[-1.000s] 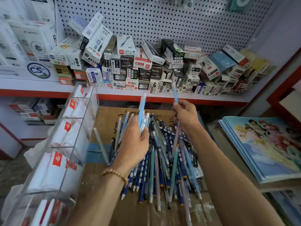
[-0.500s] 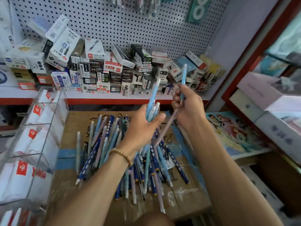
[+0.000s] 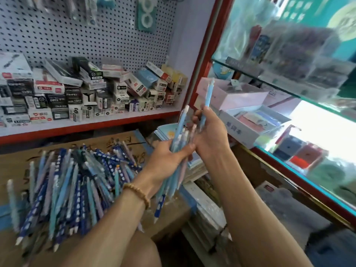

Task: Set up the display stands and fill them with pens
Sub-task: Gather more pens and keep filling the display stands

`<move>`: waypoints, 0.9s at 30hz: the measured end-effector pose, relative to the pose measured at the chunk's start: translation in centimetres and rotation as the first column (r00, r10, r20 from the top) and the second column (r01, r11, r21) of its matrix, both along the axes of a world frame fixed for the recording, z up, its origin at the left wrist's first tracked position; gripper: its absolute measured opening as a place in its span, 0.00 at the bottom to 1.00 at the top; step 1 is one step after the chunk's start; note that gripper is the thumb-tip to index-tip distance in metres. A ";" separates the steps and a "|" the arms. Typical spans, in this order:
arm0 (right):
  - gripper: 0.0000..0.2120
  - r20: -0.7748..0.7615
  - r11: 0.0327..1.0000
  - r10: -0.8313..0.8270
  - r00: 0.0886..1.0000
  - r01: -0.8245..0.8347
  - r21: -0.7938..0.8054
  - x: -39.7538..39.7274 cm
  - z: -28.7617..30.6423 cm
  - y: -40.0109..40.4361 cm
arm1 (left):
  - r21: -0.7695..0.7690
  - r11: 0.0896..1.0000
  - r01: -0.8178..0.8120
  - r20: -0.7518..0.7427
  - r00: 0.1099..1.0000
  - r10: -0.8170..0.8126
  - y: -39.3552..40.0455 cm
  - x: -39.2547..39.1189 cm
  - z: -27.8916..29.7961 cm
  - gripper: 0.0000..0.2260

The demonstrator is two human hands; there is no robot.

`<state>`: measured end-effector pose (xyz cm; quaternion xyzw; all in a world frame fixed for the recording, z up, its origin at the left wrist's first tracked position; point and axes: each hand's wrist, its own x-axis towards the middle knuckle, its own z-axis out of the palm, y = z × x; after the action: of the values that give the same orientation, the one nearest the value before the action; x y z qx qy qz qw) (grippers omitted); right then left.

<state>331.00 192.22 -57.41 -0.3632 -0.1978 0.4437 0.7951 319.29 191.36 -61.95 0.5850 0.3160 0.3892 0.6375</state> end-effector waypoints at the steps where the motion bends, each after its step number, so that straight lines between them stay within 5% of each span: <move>1: 0.05 0.010 0.999 -0.035 0.999 0.035 -0.002 1.1 0.1 -1.0 | 0.003 1.000 0.017 0.000 1.000 -0.017 -0.7 0.6 0.2 0.12; 4: 0.07 0.152 0.984 -0.133 0.979 0.149 -0.098 4.4 -0.3 -5.2 | -0.011 0.999 0.040 -0.009 0.999 -0.040 -2.6 2.6 0.0 0.13; 9: 0.08 0.465 0.928 -0.003 0.885 0.176 -0.328 7.7 -1.9 -13.8 | -0.019 0.998 0.059 -0.008 0.998 -0.059 -4.7 6.1 0.1 0.11; 17: 0.07 0.654 0.832 0.259 0.710 0.180 -0.525 9.4 -2.6 -22.0 | -0.008 0.992 0.129 0.010 0.992 -0.129 -7.9 10.9 0.3 0.09; 23: 0.04 0.782 0.779 0.324 0.532 0.319 -0.540 11.2 -2.8 -25.3 | 0.066 0.931 0.359 -0.082 0.932 -0.354 -9.7 13.5 -0.2 0.02; 25: 0.06 0.798 0.782 0.157 0.581 0.420 -0.460 11.9 -3.2 -26.2 | 0.086 0.917 0.390 -0.118 0.918 -0.380 -10.1 14.0 -0.4 0.03; 27: 0.09 0.686 0.797 -0.042 0.727 0.438 -0.416 12.7 -3.5 -27.0 | 0.077 0.904 0.421 -0.149 0.901 -0.407 -10.3 14.4 -0.6 0.03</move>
<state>343.75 165.19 -60.93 -0.7292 -0.2710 0.2162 0.5900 333.69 181.03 -62.55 0.6959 0.2037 0.2225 0.6516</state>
